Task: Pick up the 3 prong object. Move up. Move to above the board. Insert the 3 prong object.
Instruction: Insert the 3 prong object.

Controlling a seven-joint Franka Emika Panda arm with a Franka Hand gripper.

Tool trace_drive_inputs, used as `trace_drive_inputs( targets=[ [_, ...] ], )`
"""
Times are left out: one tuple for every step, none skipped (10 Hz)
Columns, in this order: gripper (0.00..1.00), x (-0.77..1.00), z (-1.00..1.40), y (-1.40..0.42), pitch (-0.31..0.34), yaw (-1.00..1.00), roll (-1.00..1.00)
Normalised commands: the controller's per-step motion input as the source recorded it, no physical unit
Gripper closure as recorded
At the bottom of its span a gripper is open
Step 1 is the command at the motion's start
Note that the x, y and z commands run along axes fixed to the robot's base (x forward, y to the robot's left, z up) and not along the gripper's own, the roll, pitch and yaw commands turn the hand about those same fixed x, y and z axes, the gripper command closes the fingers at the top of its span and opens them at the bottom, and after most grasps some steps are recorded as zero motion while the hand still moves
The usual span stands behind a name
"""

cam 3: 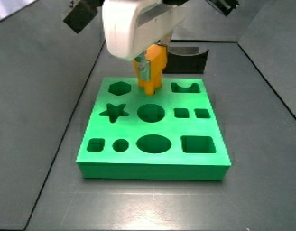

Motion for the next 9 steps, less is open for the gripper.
trace_drive_inputs(
  targets=[
    [1.00,0.00,-0.57,0.06,-0.089,0.14,0.00],
    [1.00,0.01,-0.65,0.08,-0.027,0.16,0.13],
    [1.00,0.13,-0.68,0.09,-0.006,0.15,0.17],
    [1.00,0.17,-0.71,0.05,0.000,0.05,0.08],
    [1.00,0.12,-0.77,0.01,0.000,0.02,0.04],
    [1.00,0.07,-0.71,0.01,0.000,0.03,0.01],
    [1.00,0.00,0.00,0.00,-0.023,0.00,-0.04],
    [1.00,0.00,0.00,0.00,0.000,0.00,0.00],
    [1.00,0.00,0.00,0.00,0.000,0.00,0.03]
  ],
)
